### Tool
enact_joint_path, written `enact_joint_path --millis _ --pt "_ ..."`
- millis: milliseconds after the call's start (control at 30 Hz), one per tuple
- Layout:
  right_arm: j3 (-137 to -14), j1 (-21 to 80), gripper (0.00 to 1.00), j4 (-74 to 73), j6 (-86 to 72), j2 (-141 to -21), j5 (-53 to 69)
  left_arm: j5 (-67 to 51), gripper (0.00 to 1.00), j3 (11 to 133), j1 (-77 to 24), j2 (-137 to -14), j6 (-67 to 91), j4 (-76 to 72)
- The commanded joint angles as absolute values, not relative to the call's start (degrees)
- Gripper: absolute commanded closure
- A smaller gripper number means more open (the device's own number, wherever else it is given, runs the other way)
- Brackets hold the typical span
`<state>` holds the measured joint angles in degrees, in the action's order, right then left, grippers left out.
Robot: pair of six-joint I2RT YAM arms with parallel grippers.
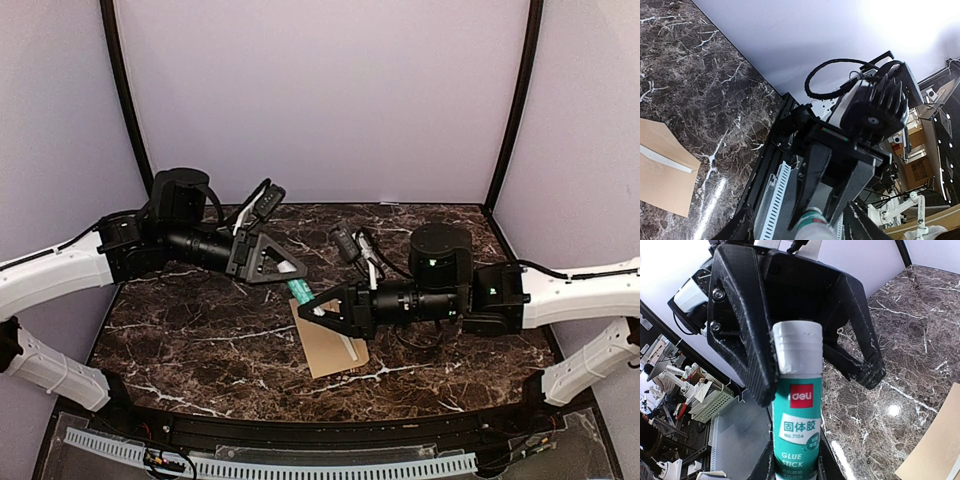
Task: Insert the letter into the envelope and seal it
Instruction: Pick up the solid glue from the center of the board, then open the solid glue cap from the solid glue.
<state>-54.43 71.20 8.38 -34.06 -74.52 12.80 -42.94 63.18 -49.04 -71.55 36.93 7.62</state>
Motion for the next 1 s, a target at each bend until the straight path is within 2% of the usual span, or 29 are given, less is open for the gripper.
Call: enact_joint_path --millis 0,233,400,633,967 --pt "-51.5 71.7 1.00 15.6 -35.4 -71.3 8.5 -34.3 0.34 59.0 -49.3 -66.9 42.6 -2.0" --pt "-49.1 71.7 1.00 19.2 -37.0 -68.9 1.7 -23.3 0.27 52.8 -51.3 -62.0 47.1 -13.8" --pt "-48.8 71.7 1.00 20.8 -38.0 -68.8 -1.6 -16.0 0.24 51.4 -55.6 -61.7 45.9 -14.7" --pt "-48.1 71.7 1.00 22.6 -38.6 -67.7 -3.6 -14.0 0.22 49.6 -59.2 -62.7 47.1 -20.8" --pt "-47.5 71.7 1.00 23.2 -38.6 -66.9 -2.0 -14.7 0.24 52.4 -63.0 -69.5 48.3 -26.5"
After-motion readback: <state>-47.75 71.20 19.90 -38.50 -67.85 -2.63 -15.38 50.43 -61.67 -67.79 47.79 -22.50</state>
